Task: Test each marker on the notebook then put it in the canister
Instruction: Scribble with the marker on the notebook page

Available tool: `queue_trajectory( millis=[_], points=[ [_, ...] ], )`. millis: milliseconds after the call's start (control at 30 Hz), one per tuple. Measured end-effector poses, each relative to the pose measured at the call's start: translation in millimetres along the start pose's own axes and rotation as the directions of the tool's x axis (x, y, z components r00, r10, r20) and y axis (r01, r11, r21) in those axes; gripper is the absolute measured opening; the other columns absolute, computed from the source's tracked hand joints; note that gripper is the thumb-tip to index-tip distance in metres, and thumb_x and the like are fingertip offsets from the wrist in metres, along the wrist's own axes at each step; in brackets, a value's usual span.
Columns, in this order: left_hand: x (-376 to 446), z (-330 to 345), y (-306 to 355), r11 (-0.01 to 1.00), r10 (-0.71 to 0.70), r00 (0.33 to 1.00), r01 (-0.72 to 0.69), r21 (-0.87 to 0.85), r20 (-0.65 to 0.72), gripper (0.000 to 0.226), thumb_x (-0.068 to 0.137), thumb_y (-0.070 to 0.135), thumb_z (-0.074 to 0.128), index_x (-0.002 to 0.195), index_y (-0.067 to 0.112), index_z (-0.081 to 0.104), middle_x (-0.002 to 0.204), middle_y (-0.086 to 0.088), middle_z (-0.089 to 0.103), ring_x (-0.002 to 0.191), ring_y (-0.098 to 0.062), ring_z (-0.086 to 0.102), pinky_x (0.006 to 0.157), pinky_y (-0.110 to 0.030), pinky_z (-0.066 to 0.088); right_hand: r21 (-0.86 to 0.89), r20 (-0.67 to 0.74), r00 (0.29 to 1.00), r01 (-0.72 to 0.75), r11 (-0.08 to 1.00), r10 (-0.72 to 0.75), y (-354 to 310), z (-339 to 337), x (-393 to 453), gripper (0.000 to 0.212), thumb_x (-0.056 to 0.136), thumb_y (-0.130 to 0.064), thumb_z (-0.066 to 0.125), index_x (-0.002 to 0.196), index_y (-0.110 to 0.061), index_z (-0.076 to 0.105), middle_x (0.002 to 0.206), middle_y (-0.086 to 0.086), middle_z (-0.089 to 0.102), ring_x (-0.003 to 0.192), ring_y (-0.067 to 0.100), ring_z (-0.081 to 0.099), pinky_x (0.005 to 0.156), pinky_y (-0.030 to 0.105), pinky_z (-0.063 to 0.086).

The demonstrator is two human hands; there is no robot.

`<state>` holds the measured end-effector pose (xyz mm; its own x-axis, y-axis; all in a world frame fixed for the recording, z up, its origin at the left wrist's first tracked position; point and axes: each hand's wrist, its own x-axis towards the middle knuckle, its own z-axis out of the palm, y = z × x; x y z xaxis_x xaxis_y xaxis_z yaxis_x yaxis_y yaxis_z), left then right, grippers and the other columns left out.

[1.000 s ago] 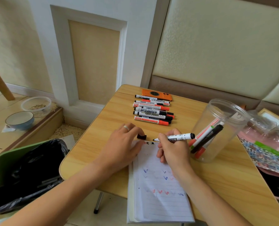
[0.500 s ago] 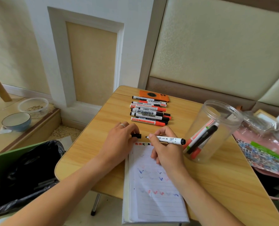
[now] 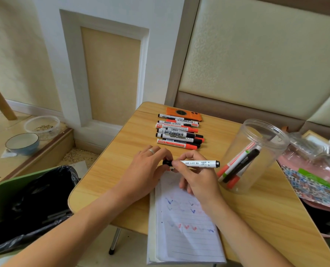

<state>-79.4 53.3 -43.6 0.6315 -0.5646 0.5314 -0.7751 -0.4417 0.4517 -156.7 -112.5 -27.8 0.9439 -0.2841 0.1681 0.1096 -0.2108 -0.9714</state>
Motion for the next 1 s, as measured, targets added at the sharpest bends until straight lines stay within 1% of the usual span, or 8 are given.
queue_trajectory(
  millis=[133, 267, 367, 500, 567, 667, 767, 1000],
  points=[
    [-3, -5, -3, 0.999, -0.035, 0.999, 0.035, 0.002, -0.016, 0.015, 0.094, 0.023, 0.060, 0.108, 0.029, 0.056, 0.102, 0.014, 0.057, 0.098, -0.012, 0.050, 0.084, -0.040, 0.047, 0.164, -0.015, 0.994, -0.103, 0.981, 0.107, -2, -3, -1, 0.046, 0.099, -0.060, 0.053, 0.102, -0.017, 0.070, 0.064, 0.012, 0.061, 0.047, 0.018, 0.049, 0.044, 0.025, 0.034],
    [-5, -12, -5, 0.998, -0.056, 0.998, 0.055, -0.031, -0.020, 0.015, 0.095, 0.021, 0.060, 0.108, 0.028, 0.057, 0.102, 0.014, 0.057, 0.100, -0.009, 0.050, 0.084, -0.032, 0.047, 0.315, -0.121, 0.977, -0.129, 0.940, 0.174, 2, -8, 4, 0.028, 0.101, -0.042, 0.057, 0.101, -0.014, 0.061, 0.067, 0.010, 0.054, 0.048, 0.017, 0.048, 0.039, 0.022, 0.029],
    [-6, -18, -2, 0.986, -0.079, 0.997, 0.075, -0.151, -0.023, 0.013, 0.096, 0.017, 0.057, 0.105, 0.026, 0.054, 0.099, 0.014, 0.058, 0.096, -0.005, 0.051, 0.075, -0.021, 0.042, 0.278, -0.163, 0.971, -0.125, 0.952, 0.175, 5, -9, 6, 0.012, 0.100, -0.027, 0.066, 0.092, -0.020, 0.060, 0.056, 0.008, 0.051, 0.043, 0.017, 0.049, 0.035, 0.020, 0.028],
    [-7, -18, 9, 0.928, -0.080, 0.997, 0.072, -0.365, -0.008, 0.010, 0.099, 0.013, 0.056, 0.103, 0.021, 0.050, 0.089, 0.006, 0.055, 0.080, -0.017, 0.051, 0.066, -0.031, 0.044, 0.122, -0.113, 0.988, -0.091, 0.988, 0.105, 8, -4, 6, 0.020, 0.104, -0.030, 0.061, 0.090, -0.016, 0.067, 0.063, 0.012, 0.061, 0.044, 0.020, 0.053, 0.036, 0.022, 0.034],
    [-6, -15, 14, 0.909, -0.043, 0.999, 0.037, -0.416, -0.005, 0.013, 0.097, 0.018, 0.065, 0.106, 0.020, 0.056, 0.087, 0.006, 0.056, 0.075, -0.018, 0.053, 0.063, -0.024, 0.043, 0.053, -0.081, 0.994, -0.076, 0.996, 0.080, 9, -1, 6, 0.027, 0.106, -0.034, 0.057, 0.087, -0.019, 0.069, 0.065, 0.013, 0.064, 0.046, 0.024, 0.054, 0.039, 0.023, 0.035],
    [-4, -12, 13, 0.885, -0.062, 0.997, 0.076, -0.459, 0.046, 0.031, 0.085, 0.031, 0.080, 0.113, 0.024, 0.067, 0.101, 0.011, 0.066, 0.092, -0.012, 0.065, 0.074, -0.018, 0.050, 0.018, -0.056, 0.995, -0.084, 0.996, 0.085, 8, 0, 6, 0.029, 0.106, -0.036, 0.056, 0.083, -0.025, 0.071, 0.062, 0.009, 0.062, 0.047, 0.024, 0.055, 0.041, 0.025, 0.036],
    [-4, -6, 9, 0.876, -0.112, 0.991, 0.133, -0.465, 0.072, 0.032, 0.081, 0.026, 0.084, 0.112, 0.027, 0.074, 0.104, 0.017, 0.073, 0.101, -0.004, 0.067, 0.084, -0.022, 0.053, -0.033, -0.045, 0.996, -0.082, 0.996, 0.080, 6, -1, 4, 0.027, 0.104, -0.033, 0.060, 0.079, -0.024, 0.068, 0.065, 0.008, 0.059, 0.050, 0.022, 0.056, 0.042, 0.026, 0.036],
    [-5, 1, 9, 0.824, -0.179, 0.982, 0.180, -0.538, 0.055, 0.012, 0.087, 0.024, 0.079, 0.098, 0.023, 0.076, 0.088, 0.008, 0.075, 0.081, -0.017, 0.069, 0.073, -0.040, 0.055, -0.136, -0.071, 0.996, -0.055, 0.989, 0.046, 5, 1, 2, 0.027, 0.101, -0.031, 0.064, 0.081, -0.013, 0.064, 0.059, 0.005, 0.056, 0.044, 0.019, 0.052, 0.038, 0.022, 0.033]
  ],
)
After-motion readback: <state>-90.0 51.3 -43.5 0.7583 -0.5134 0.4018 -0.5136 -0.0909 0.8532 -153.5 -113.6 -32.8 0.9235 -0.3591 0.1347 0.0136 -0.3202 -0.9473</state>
